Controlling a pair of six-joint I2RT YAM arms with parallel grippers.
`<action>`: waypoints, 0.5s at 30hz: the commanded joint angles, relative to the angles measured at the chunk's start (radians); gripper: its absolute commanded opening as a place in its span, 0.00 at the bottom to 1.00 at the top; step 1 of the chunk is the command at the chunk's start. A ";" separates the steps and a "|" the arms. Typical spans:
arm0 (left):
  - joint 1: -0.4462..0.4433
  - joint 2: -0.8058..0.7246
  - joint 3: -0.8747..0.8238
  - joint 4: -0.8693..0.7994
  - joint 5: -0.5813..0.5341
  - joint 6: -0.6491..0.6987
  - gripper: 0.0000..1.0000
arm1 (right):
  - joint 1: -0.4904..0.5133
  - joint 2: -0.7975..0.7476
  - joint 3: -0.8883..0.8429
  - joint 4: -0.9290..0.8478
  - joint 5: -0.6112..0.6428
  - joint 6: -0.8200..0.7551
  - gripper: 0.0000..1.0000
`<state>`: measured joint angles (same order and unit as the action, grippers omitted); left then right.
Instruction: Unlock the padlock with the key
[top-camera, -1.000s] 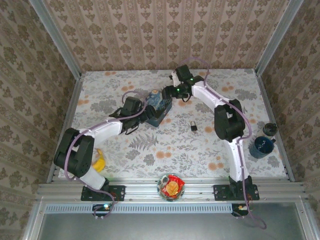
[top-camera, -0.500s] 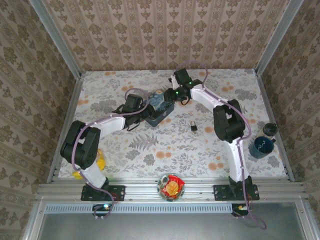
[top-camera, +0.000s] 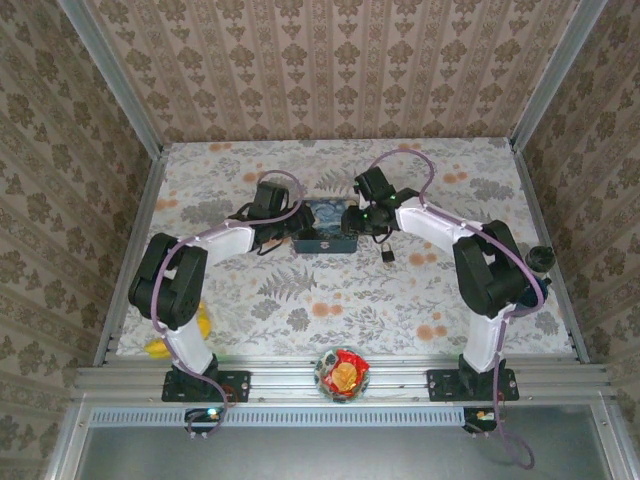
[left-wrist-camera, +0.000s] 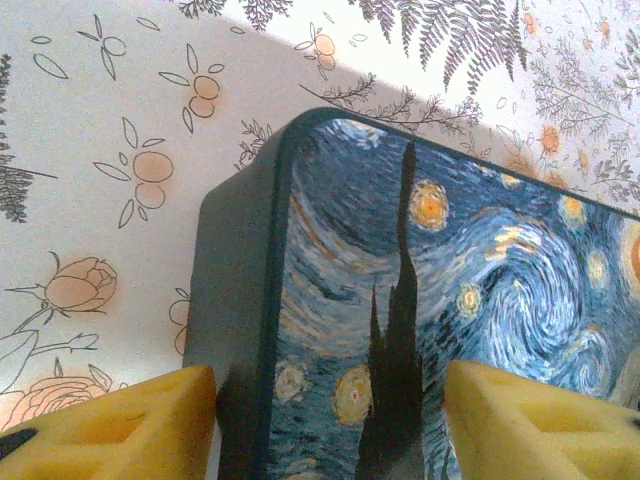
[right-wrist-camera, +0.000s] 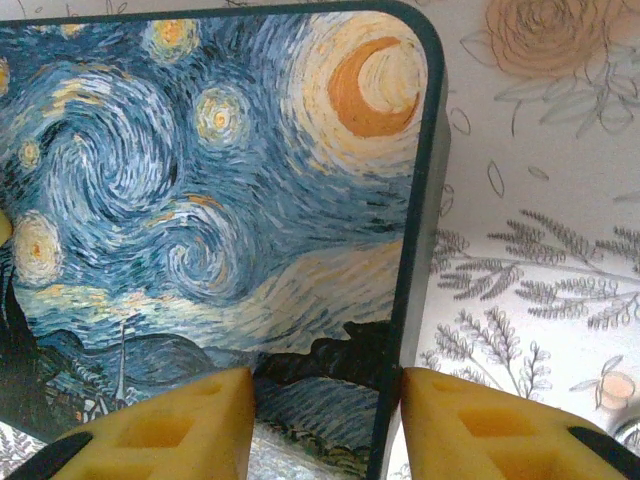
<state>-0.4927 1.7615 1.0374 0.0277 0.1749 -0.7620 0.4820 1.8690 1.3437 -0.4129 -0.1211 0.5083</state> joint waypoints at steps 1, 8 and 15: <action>-0.018 -0.009 -0.010 -0.008 0.040 0.012 0.61 | 0.026 -0.015 -0.047 -0.022 0.029 0.047 0.48; -0.007 -0.085 -0.043 -0.039 -0.006 0.022 0.79 | 0.024 -0.065 -0.035 -0.076 0.101 0.034 0.71; 0.029 -0.289 -0.056 -0.159 -0.129 0.130 1.00 | 0.002 -0.235 -0.093 -0.113 0.204 0.009 0.81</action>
<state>-0.4759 1.5688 0.9920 -0.0685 0.1215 -0.7025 0.4931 1.7222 1.2709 -0.4793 -0.0017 0.5274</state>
